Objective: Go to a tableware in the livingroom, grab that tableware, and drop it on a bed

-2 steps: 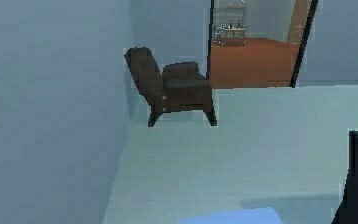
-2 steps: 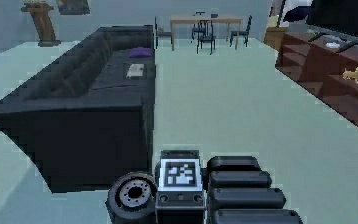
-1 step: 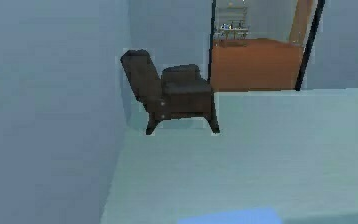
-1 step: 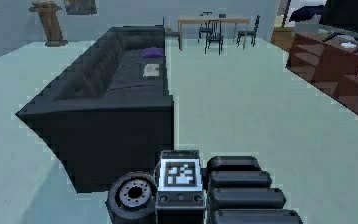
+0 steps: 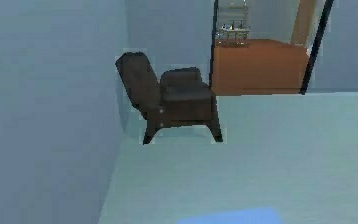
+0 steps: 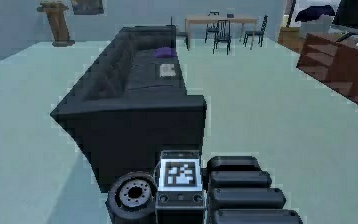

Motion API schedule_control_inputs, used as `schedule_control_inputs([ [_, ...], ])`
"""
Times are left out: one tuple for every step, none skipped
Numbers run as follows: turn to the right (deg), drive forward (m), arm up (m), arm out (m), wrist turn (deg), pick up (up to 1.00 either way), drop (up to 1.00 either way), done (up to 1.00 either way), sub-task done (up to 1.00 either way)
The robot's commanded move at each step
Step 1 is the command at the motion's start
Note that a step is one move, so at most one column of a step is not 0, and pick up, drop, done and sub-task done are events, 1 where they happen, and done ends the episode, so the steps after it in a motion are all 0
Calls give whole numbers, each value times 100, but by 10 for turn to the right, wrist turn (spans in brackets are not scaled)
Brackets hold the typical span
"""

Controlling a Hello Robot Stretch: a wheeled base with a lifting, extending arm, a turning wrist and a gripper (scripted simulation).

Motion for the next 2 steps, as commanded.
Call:
schedule_control_inputs([
  [450, 0, 0, 0, 0, 0, 0, 0, 0],
  [330, 0, 0, 0, 0, 0, 0, 0, 0],
])
